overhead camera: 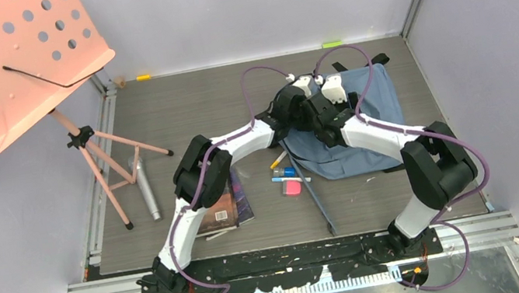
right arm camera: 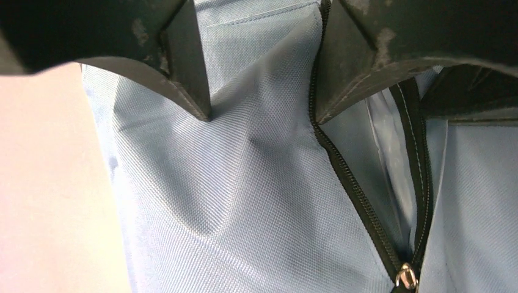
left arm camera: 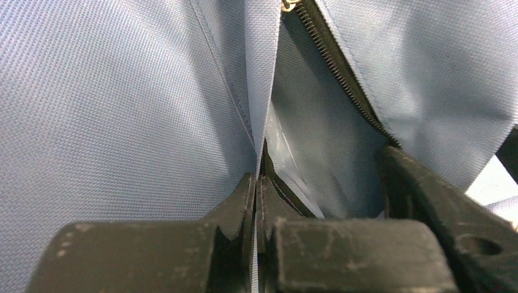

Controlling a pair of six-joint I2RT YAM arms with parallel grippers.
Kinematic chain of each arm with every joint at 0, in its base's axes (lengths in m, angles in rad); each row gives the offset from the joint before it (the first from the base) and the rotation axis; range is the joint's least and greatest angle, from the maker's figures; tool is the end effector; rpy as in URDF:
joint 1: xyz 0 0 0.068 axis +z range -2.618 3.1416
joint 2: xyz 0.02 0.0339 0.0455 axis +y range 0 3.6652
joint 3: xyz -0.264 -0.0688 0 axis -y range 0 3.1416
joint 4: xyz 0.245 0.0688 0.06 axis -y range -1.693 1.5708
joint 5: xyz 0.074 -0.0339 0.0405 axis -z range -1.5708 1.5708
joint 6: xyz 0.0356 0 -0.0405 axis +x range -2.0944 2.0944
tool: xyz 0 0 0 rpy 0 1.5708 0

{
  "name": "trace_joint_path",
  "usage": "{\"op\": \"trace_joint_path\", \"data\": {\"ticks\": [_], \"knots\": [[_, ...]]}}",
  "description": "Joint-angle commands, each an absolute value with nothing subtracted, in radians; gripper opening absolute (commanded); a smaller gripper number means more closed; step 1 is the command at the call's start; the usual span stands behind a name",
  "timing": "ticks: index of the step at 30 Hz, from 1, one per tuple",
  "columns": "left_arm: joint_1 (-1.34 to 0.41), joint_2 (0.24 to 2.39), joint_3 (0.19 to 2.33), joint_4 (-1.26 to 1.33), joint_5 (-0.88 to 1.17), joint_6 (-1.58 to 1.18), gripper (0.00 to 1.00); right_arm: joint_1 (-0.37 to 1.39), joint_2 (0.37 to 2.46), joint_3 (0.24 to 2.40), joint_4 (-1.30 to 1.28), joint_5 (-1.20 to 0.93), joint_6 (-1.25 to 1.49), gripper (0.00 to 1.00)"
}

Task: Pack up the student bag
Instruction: Adjust the student bag at the center of the board.

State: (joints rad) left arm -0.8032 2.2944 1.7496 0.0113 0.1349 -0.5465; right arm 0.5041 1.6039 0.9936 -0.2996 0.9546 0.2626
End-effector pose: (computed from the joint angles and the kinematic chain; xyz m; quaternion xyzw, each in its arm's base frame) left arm 0.3642 -0.3843 0.1801 0.1440 0.8551 -0.3547 0.3496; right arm 0.2959 0.1301 0.2115 0.0468 0.8520 -0.2952 0.4298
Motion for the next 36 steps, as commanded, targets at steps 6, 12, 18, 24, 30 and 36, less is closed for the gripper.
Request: {"op": "trace_joint_path", "data": {"ticks": [6,12,18,24,30,36], "knots": [[-0.794,2.253,1.747,0.048,0.143,-0.541,0.0,0.508,1.447,1.048,-0.284,1.077,0.241,0.39],[-0.793,2.263,1.762,0.033,0.152,-0.537,0.0,0.508,1.365,1.058,-0.287,1.045,0.205,0.1],[-0.793,2.284,1.79,0.003,0.115,-0.519,0.0,0.508,1.25,1.048,-0.325,0.935,0.266,0.0],[-0.793,2.231,1.775,0.034,0.194,-0.476,0.02,0.508,1.241,1.025,-0.322,0.924,0.286,0.0],[-0.794,2.046,1.655,0.096,0.273,-0.37,0.49,0.501,1.248,0.979,-0.317,0.889,0.342,0.0],[-0.794,1.799,1.503,-0.026,0.258,-0.223,0.81,0.5,1.233,0.974,-0.349,0.898,0.375,0.01]]}}
